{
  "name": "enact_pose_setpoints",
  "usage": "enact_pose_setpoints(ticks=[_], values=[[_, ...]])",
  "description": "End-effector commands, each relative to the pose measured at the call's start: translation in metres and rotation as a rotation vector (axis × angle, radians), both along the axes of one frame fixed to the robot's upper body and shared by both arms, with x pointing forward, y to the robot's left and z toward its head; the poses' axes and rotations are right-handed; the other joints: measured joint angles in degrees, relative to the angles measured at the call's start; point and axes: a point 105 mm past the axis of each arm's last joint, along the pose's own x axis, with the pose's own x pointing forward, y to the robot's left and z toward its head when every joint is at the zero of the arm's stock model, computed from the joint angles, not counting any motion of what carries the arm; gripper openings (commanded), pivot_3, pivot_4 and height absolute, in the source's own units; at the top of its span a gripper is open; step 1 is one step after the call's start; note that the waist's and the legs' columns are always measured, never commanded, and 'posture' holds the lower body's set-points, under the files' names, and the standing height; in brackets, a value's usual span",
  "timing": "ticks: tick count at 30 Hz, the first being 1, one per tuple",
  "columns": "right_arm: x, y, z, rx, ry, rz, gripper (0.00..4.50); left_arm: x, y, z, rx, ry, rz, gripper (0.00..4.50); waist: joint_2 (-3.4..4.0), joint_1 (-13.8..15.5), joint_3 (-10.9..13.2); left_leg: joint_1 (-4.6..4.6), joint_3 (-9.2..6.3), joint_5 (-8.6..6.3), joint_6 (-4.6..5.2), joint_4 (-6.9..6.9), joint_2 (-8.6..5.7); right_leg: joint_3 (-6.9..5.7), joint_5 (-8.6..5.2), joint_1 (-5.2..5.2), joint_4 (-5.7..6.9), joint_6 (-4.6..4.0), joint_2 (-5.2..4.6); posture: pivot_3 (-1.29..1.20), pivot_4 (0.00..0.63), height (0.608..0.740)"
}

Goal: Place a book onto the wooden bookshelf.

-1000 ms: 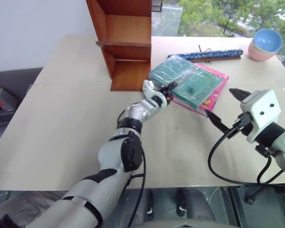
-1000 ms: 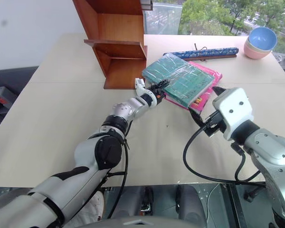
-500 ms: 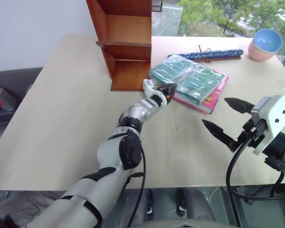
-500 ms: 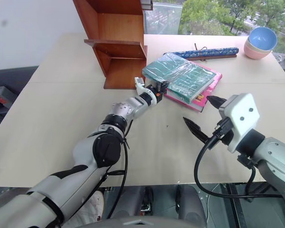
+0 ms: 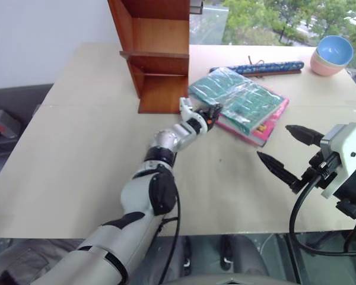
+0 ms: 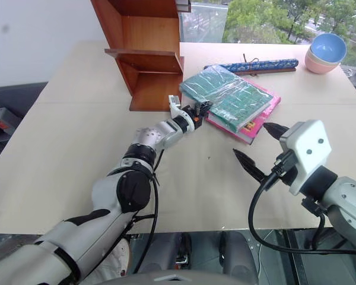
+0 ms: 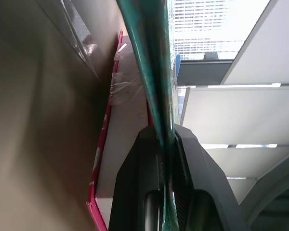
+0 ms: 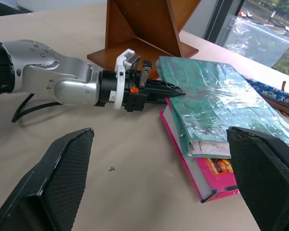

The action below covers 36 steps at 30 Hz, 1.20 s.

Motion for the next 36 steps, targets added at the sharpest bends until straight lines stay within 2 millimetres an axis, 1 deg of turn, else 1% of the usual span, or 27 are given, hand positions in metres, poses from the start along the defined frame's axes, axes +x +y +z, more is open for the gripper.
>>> enact_pose_setpoints(ticks=[1, 2, 3, 4, 5, 8, 13, 15, 19, 22, 25, 27, 31, 34, 36], values=[[-0.003, 0.000, 0.011, -0.015, -0.069, -0.002, 4.50, -0.009, -0.012, 0.007, -0.005, -0.023, -0.054, 1.86, 0.00, 0.0, 0.0, -0.01, -0.01, 0.00, 0.00, 0.00, 0.00, 0.00, 0.00, 0.00, 0.00, 0.00, 0.00, 0.00, 0.150, 0.738], [-0.003, 0.001, 0.011, -0.016, -0.070, -0.001, 4.50, -0.014, -0.015, 0.005, -0.003, -0.014, -0.068, 2.12, 0.00, 0.0, 0.0, -0.01, -0.01, 0.00, 0.00, 0.00, 0.00, 0.00, 0.00, 0.00, 0.00, 0.00, -0.01, 0.00, 0.150, 0.738], [-0.003, 0.001, 0.011, -0.017, -0.072, 0.000, 4.50, -0.018, -0.018, 0.004, -0.004, -0.009, -0.077, 2.70, 0.00, 0.0, 0.0, -0.01, -0.01, 0.00, 0.00, 0.00, 0.00, 0.01, 0.00, 0.00, -0.01, 0.00, -0.01, 0.00, 0.150, 0.738], [-0.002, 0.001, 0.012, -0.018, -0.073, 0.001, 4.50, -0.021, -0.019, 0.002, -0.005, -0.003, -0.081, 2.85, 0.00, 0.0, 0.0, -0.01, -0.01, 0.00, 0.00, 0.00, 0.00, 0.02, 0.00, 0.00, -0.01, 0.00, -0.02, 0.00, 0.150, 0.738], [-0.002, 0.002, 0.012, -0.018, -0.074, 0.002, 4.50, -0.023, -0.018, -0.001, -0.004, 0.004, -0.077, 3.17, 0.00, 0.1, 0.0, 0.00, -0.01, 0.00, 0.00, 0.00, 0.00, 0.03, 0.00, 0.00, -0.01, 0.00, -0.02, 0.00, 0.150, 0.738], [0.000, 0.003, 0.012, -0.018, -0.075, 0.007, 4.50, -0.022, -0.011, -0.006, 0.004, 0.020, -0.042, 3.17, 0.00, 0.0, 0.0, 0.02, -0.01, 0.00, 0.00, 0.00, 0.01, 0.04, 0.00, 0.00, 0.02, 0.00, -0.02, 0.00, 0.150, 0.738], [0.001, 0.006, 0.012, -0.018, -0.075, 0.013, 4.50, -0.007, 0.007, -0.004, -0.008, 0.028, 0.044, 3.17, 0.01, 0.0, 0.0, 0.08, 0.05, 0.00, -0.01, 0.02, 0.02, 0.07, 0.00, 0.01, 0.06, 0.00, 0.01, 0.00, 0.150, 0.738], [0.001, 0.006, 0.013, -0.019, -0.074, 0.013, 4.50, -0.004, 0.008, -0.003, -0.017, 0.030, 0.053, 3.17, 0.00, 0.0, 0.0, 0.06, 0.05, 0.00, -0.01, 0.02, 0.02, 0.07, 0.00, 0.01, 0.06, 0.00, 0.01, 0.00, 0.150, 0.738], [0.002, 0.006, 0.013, -0.023, -0.075, 0.011, 4.50, -0.004, 0.002, -0.004, -0.034, 0.044, 0.045, 3.17, 0.00, 0.0, 0.0, 0.07, 0.05, 0.00, 0.00, 0.02, 0.01, 0.07, 0.00, 0.01, 0.07, 0.00, 0.01, 0.00, 0.150, 0.738], [0.002, 0.006, 0.013, -0.025, -0.075, 0.009, 4.50, -0.005, -0.002, -0.007, -0.068, 0.075, 0.041, 2.37, 0.00, 0.1, 0.0, 0.07, 0.05, 0.01, 0.00, 0.03, 0.01, 0.06, 0.00, 0.02, 0.07, 0.00, 0.01, 0.00, 0.150, 0.738], [0.002, 0.006, 0.013, -0.026, -0.075, 0.004, 4.50, -0.007, -0.004, -0.008, -0.090, 0.086, 0.030, 1.08, 0.00, 0.1, 0.0, 0.06, 0.05, 0.00, 0.00, 0.03, 0.01, 0.07, 0.00, 0.02, 0.06, 0.00, 0.01, 0.00, 0.150, 0.738], [0.002, 0.006, 0.013, -0.027, -0.074, 0.002, 4.50, -0.008, -0.003, -0.007, -0.102, 0.089, 0.024, 0.09, 0.00, 0.1, 0.0, 0.07, 0.04, 0.00, 0.00, 0.03, 0.01, 0.06, 0.00, 0.02, 0.07, 0.00, 0.01, 0.00, 0.150, 0.738], [0.003, 0.005, 0.013, -0.027, -0.075, -0.001, 4.50, -0.012, -0.001, 0.004, -0.162, 0.081, -0.012, 0.03, 0.00, 0.1, 0.0, 0.06, 0.04, 0.00, 0.00, 0.03, 0.01, 0.06, 0.00, 0.02, 0.07, 0.00, 0.01, 0.00, 0.150, 0.738], [0.002, 0.004, 0.014, -0.024, -0.082, -0.009, 4.50, -0.025, -0.003, 0.025, -0.208, 0.027, -0.103, 0.03, 0.00, 0.0, 0.0, 0.04, 0.02, 0.00, 0.00, 0.03, 0.01, 0.06, 0.00, 0.01, 0.06, 0.00, 0.00, 0.00, 0.150, 0.738], [0.002, 0.002, 0.015, -0.020, -0.090, -0.025, 4.50, -0.038, -0.008, 0.043, -0.227, -0.034, -0.183, 0.03, -0.02, 0.0, 0.0, 0.01, 0.00, 0.00, 0.00, 0.03, 0.02, 0.04, 0.00, 0.00, 0.05, 0.00, 0.00, 0.00, 0.150, 0.738]])
